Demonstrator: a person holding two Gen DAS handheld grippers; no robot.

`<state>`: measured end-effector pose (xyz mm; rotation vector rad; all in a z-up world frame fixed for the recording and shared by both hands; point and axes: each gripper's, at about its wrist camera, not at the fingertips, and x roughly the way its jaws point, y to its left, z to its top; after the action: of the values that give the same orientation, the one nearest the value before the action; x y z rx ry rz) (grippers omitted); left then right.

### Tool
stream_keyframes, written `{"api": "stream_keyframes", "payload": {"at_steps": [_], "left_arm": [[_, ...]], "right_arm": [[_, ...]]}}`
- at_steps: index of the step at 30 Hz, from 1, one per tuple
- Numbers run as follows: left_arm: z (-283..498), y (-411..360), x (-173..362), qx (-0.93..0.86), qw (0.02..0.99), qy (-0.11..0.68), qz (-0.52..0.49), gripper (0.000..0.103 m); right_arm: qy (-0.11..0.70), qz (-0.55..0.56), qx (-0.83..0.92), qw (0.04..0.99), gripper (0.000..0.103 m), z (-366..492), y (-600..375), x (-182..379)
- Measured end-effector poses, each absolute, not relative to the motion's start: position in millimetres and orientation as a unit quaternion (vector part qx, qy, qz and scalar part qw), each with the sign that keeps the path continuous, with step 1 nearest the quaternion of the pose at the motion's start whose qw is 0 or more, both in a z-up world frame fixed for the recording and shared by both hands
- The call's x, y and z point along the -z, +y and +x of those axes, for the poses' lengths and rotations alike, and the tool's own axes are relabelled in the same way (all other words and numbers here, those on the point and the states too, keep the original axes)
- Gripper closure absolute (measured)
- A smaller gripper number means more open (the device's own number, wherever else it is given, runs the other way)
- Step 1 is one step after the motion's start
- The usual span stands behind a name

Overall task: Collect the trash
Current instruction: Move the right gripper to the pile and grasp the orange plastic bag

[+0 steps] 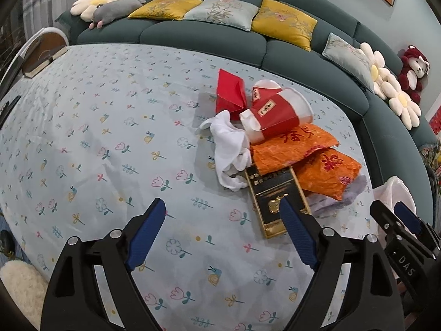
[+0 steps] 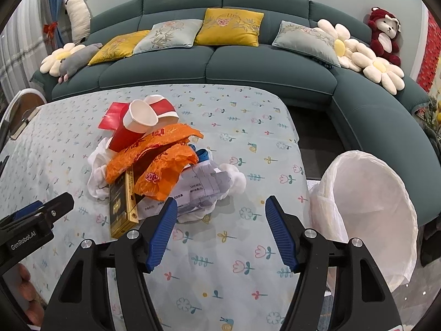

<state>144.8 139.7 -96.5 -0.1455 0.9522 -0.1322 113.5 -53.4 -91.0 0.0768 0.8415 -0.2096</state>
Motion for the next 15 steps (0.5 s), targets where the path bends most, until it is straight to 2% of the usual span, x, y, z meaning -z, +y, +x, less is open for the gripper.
{"api": "stream_keyframes", "payload": {"at_steps": [15], "left_arm": [[181.4,138.2,112.7,0.056,0.882,0.462,-0.070,0.023]], "right_arm": [[0.410,0.061,0.063,0.908,0.039,151.3,-35.0,96.9]]}}
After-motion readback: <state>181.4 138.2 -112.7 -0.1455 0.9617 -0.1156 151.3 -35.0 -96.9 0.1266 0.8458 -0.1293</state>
